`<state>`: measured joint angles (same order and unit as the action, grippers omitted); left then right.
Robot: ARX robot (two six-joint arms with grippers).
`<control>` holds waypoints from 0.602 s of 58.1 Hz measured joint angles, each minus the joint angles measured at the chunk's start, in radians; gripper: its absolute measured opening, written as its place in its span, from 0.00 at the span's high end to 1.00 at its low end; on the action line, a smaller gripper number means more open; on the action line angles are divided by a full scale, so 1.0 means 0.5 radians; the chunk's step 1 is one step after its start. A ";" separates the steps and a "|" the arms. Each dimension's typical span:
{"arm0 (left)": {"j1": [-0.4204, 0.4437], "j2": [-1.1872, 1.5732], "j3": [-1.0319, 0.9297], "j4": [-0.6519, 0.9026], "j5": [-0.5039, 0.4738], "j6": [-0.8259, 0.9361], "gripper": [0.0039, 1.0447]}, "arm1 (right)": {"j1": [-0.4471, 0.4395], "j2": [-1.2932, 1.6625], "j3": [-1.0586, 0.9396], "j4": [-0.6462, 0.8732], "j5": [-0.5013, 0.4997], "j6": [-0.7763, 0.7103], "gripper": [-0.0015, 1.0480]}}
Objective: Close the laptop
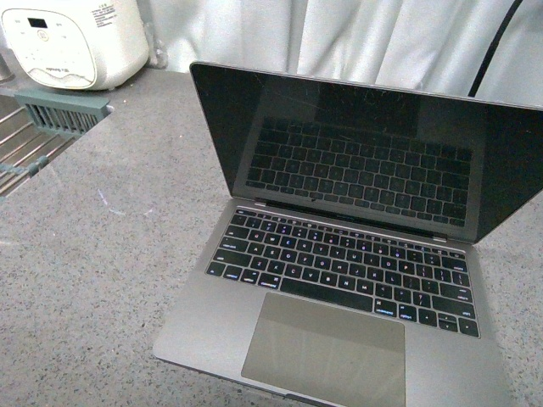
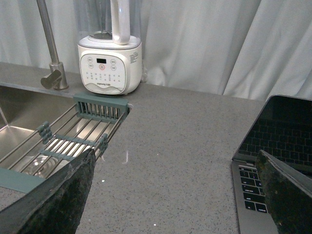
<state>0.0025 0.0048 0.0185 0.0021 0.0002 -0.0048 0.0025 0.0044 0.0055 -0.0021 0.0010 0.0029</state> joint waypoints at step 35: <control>-0.077 0.150 0.055 -0.166 -0.229 -0.100 0.06 | 0.088 0.139 0.018 -0.032 0.354 0.008 0.09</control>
<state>-0.0360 0.0799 0.0460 -0.0807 -0.1143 -0.0547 0.0463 0.0738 0.0143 -0.0181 0.1780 0.0071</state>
